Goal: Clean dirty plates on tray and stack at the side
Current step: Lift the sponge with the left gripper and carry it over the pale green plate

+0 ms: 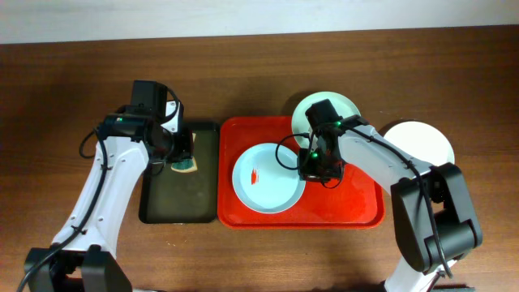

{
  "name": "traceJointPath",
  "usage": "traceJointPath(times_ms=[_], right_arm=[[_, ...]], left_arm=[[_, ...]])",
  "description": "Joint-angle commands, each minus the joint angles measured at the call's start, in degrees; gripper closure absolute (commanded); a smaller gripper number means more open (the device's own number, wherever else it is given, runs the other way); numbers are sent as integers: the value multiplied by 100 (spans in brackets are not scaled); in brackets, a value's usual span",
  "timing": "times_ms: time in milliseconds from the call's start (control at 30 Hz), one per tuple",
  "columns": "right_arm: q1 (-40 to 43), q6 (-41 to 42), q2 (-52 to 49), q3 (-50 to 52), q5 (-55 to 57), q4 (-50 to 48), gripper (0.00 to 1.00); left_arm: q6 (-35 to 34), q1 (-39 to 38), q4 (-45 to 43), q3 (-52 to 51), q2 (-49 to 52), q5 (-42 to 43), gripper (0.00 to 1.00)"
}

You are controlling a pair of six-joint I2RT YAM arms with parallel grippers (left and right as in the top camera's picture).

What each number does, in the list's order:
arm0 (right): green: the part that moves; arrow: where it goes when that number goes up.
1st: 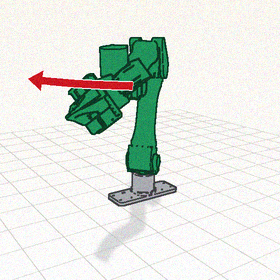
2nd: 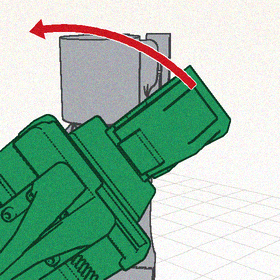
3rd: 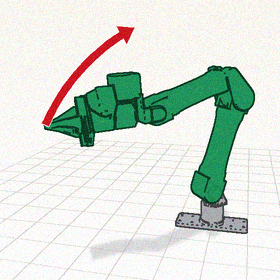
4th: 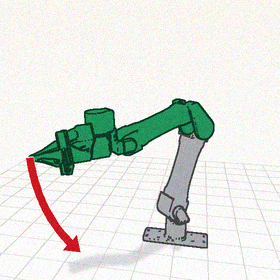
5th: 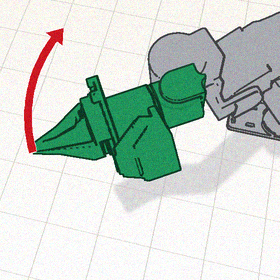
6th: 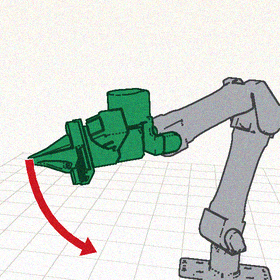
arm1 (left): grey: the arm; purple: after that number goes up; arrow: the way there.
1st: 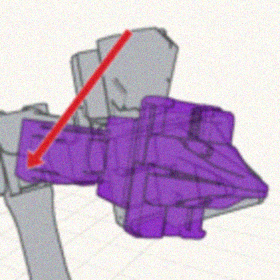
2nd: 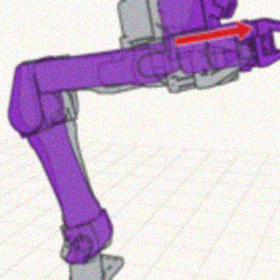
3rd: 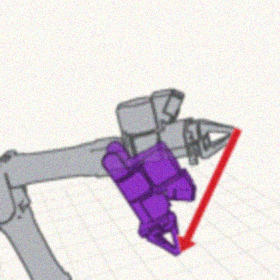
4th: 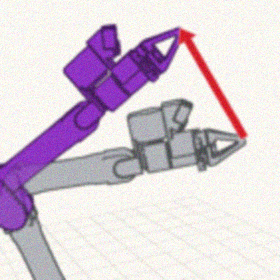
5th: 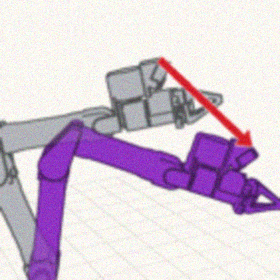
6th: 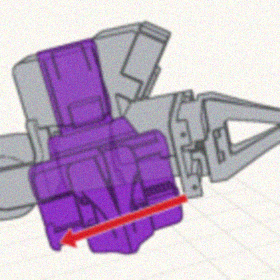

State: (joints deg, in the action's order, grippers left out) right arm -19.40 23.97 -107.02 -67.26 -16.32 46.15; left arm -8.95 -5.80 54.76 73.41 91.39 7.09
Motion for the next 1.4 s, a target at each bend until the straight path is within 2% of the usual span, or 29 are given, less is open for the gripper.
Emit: traceJointPath(times_ms=[0,33,67,267,700,733,867,1033,1067,1133,1367], right_arm=[[-166,-17,74,52,55,-33,67],[-264,-15,74,52,79,-59,56],[-273,-13,74,52,101,-59,53],[-278,-15,74,52,201,-52,52],[-278,-15,74,52,201,-35,50],[-278,-15,74,52,201,-11,47],[-275,-15,74,52,201,81,46],[-278,-15,74,52,201,195,71],[-278,-15,74,52,201,192,82],[-278,-13,74,52,201,179,95],[-278,-20,74,52,201,7,96]], left_arm=[[94,-24,-90,22,-72,-219,100],[92,-28,-240,-269,33,-192,100],[92,-55,-428,-470,111,-186,100],[92,-201,-1180,-1080,544,-168,100],[90,-240,-1674,-1172,1812,-170,100],[90,-240,-1652,-1172,1838,-162,100],[90,-234,-1655,-1097,1508,-24,100],[87,-236,-1615,-1093,621,-22,100],[68,-240,-1585,-1093,509,-22,100],[70,-240,-1456,-1095,420,-24,100],[70,-240,-1714,-1644,426,-24,100]])
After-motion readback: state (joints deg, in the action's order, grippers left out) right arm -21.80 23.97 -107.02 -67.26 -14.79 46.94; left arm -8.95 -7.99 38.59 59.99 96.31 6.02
